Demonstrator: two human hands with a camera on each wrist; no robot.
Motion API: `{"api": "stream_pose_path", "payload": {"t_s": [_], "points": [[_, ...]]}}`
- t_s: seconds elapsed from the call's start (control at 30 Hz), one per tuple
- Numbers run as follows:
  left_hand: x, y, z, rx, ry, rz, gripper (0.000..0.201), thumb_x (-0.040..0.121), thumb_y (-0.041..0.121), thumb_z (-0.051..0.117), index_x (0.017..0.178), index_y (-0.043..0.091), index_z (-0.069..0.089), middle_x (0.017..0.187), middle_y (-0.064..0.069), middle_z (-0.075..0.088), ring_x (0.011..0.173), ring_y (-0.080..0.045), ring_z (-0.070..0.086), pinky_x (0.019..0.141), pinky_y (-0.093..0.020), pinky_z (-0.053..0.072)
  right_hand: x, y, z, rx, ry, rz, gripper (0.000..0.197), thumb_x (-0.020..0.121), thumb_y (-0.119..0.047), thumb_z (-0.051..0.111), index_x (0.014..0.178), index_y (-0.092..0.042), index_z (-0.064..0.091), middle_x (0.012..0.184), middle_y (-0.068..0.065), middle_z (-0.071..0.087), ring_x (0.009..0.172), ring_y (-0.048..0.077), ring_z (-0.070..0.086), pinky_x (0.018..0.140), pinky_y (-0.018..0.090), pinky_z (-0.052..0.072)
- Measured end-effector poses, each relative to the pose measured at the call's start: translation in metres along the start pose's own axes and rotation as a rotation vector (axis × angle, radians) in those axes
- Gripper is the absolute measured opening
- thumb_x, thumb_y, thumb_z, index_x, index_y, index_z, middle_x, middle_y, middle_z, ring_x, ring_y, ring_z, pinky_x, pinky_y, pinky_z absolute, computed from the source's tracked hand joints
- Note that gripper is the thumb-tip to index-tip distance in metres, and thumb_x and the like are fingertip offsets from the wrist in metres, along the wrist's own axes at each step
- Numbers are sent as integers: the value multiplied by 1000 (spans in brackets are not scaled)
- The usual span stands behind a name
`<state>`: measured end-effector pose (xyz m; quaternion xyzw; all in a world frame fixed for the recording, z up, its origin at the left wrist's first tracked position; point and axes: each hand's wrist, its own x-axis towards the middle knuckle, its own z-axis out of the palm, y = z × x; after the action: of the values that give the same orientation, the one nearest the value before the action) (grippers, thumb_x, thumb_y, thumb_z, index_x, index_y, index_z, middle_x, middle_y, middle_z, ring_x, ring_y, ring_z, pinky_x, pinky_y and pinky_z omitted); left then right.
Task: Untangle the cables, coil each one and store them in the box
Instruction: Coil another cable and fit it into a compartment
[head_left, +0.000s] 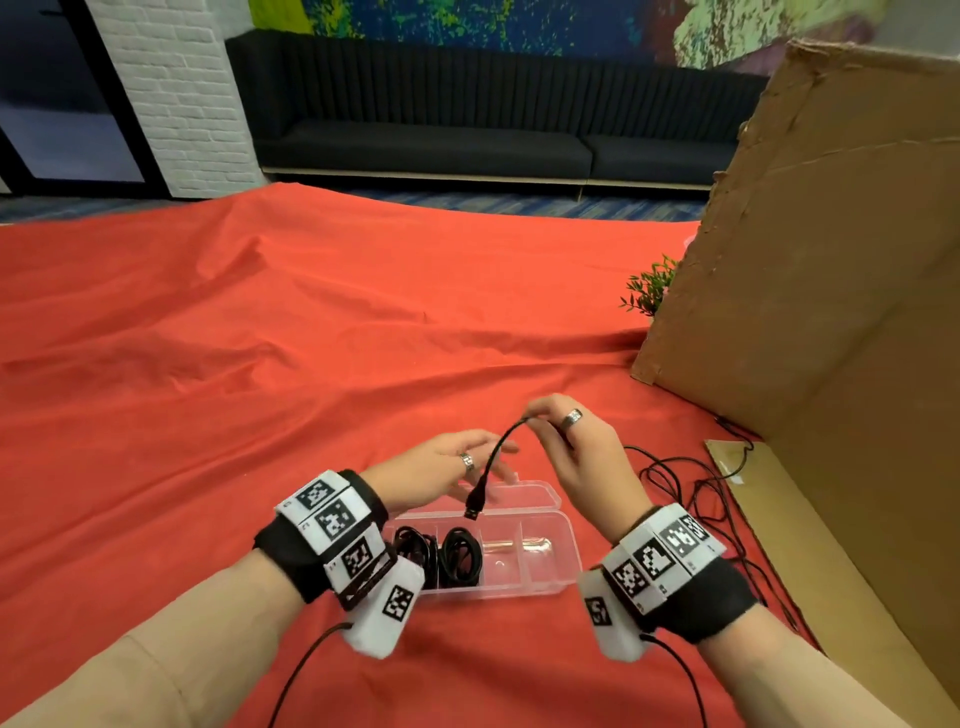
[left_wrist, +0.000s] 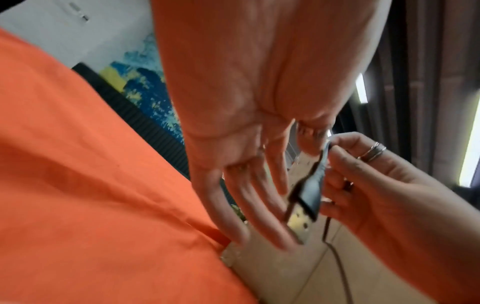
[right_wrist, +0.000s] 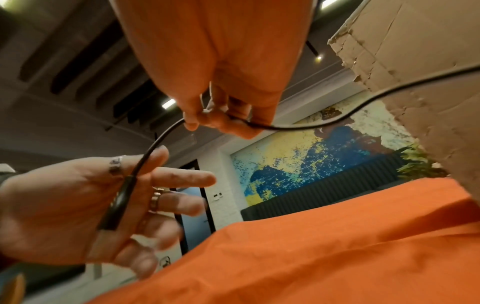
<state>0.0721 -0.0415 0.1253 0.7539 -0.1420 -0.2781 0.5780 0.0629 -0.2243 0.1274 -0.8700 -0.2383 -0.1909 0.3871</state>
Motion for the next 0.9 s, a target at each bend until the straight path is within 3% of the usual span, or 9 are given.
{"api": "stream_pose_path", "payload": {"t_s": [0.07, 0.17, 0.27, 0.37, 0.5, 0.57, 0.63, 0.77, 0.9], "points": [[-9, 9, 3, -298, -65, -31, 27, 99, 22, 35, 103, 8, 58, 63, 1, 55, 47, -9, 49, 49, -19, 41, 7, -8, 0, 28, 58, 39, 8, 92, -9, 54, 90, -5, 61, 73, -13, 53, 66, -9, 49, 62, 3, 33], [-21, 22, -5, -615, -48, -25, 39, 89, 42, 38, 78, 8, 54, 45, 6, 29, 36, -6, 24, 43, -19, 20, 14, -8, 0, -21, -4, 134, 12, 94, -19, 53, 88, -12, 59, 56, -7, 46, 53, 4, 45, 54, 15, 32], [-30, 34, -10, -769, 84, 78, 33, 94, 33, 37, 77, 9, 52, 48, 3, 46, 39, -8, 42, 39, -18, 35, 13, -18, 7, -186, -263, 192, 24, 98, -34, 40, 92, -14, 52, 55, -5, 43, 56, 17, 48, 58, 34, 38], [-28, 34, -14, -810, 299, 291, 33, 100, 18, 32, 94, 2, 60, 99, -10, 70, 92, -19, 69, 81, -26, 57, -2, -38, 20, -312, -514, 99, 27, 100, -37, 31, 100, -14, 46, 76, 4, 58, 76, 29, 60, 59, 30, 35], [-27, 16, -27, -30, 502, 399, 31, 101, 20, 31, 112, 8, 57, 118, -3, 61, 111, -10, 58, 98, -21, 45, -22, -58, 25, -174, -587, 42, 30, 96, -34, 41, 70, -25, 30, 57, -5, 42, 65, 28, 48, 58, 34, 34], [-30, 6, -26, 626, 388, 333, 33, 99, 27, 29, 105, 10, 56, 101, 2, 61, 94, -7, 57, 86, -22, 43, -17, -56, 16, -172, -536, 77, 29, 94, -36, 43, 70, -25, 31, 56, -5, 43, 60, 24, 46, 58, 36, 40], [-34, -1, -25, 767, 211, 211, 31, 101, 28, 31, 85, 14, 54, 74, 7, 57, 66, -3, 51, 67, -21, 39, -5, -51, 3, -235, -516, 116, 24, 95, -41, 43, 77, -26, 37, 59, -6, 45, 62, 23, 50, 59, 34, 40], [-43, 6, -23, 19, -51, -3, 51, 96, 45, 34, 75, 9, 63, 43, 5, 48, 34, -5, 27, 41, -19, 19, 12, -25, -18, -420, -424, 247, 29, 96, -48, 32, 84, -22, 33, 70, -4, 48, 79, 32, 59, 62, 35, 36], [-44, 31, -11, -417, -180, 164, 44, 94, 33, 33, 92, -1, 62, 43, 4, 51, 32, -4, 32, 41, -17, 26, 7, -28, 5, -553, -584, 246, 35, 99, -48, 21, 104, -20, 41, 91, 6, 64, 85, 31, 64, 65, 34, 41]]}}
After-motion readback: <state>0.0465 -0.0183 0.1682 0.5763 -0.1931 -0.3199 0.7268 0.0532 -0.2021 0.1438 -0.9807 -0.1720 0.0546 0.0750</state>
